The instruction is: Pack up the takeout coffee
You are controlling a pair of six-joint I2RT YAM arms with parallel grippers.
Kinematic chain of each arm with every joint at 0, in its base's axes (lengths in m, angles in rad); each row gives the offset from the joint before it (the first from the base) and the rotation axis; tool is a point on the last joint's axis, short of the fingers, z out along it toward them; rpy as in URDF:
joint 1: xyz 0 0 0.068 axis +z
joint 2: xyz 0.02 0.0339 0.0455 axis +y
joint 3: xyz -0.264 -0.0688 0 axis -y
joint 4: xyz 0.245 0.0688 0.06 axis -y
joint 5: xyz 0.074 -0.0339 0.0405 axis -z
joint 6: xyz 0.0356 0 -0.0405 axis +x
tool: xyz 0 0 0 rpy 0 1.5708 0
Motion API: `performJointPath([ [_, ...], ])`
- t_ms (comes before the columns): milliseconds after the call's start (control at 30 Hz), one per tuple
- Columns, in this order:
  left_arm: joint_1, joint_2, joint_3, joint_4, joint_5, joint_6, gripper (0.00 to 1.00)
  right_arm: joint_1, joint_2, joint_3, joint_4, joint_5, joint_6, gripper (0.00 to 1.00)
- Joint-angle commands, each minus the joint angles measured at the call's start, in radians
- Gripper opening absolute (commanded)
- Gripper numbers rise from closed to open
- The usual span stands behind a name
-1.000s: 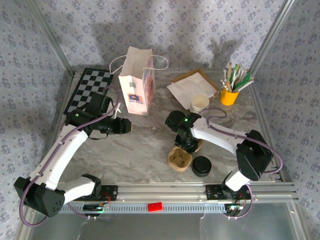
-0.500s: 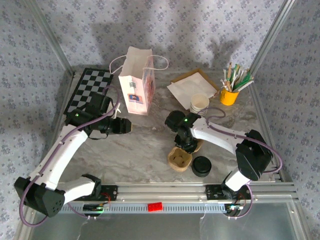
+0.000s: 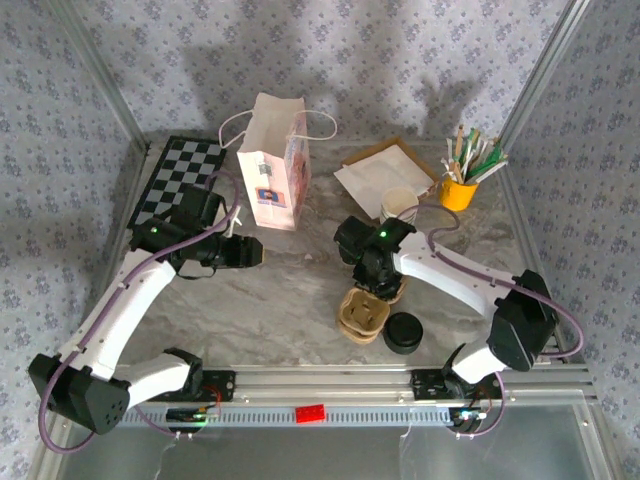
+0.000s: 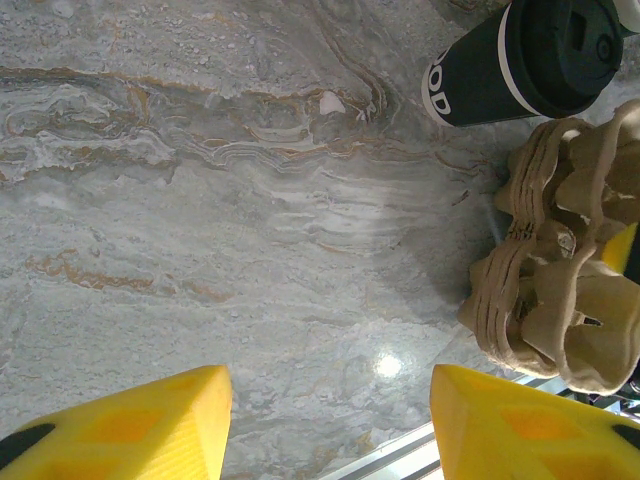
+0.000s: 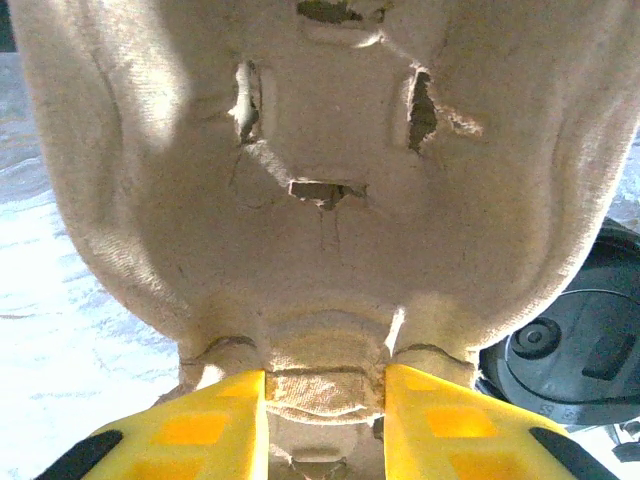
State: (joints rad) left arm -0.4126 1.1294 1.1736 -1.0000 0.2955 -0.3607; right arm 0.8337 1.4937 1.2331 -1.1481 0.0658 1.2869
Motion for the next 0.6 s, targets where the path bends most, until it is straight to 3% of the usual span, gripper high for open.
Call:
performJointPath([
  [0, -0.003, -0.013, 0.021, -0.028, -0.004, -0.007, 0.55, 0.009, -0.019, 0.029, -0.085, -0.010, -0.100, 0.32],
  [167, -0.003, -0.025, 0.016, -0.030, -0.004, -0.012, 0.55, 0.040, -0.041, 0.036, -0.140, -0.017, -0.171, 0.32],
  [300, -0.002, -0.027, 0.012, -0.029, 0.001, -0.018, 0.55, 0.042, -0.048, 0.003, -0.072, -0.074, -0.238, 0.32],
  [567, -0.003, -0.028, 0.001, -0.018, -0.025, -0.060, 0.55, 0.034, 0.046, 0.010, -0.040, -0.046, -0.306, 0.34],
])
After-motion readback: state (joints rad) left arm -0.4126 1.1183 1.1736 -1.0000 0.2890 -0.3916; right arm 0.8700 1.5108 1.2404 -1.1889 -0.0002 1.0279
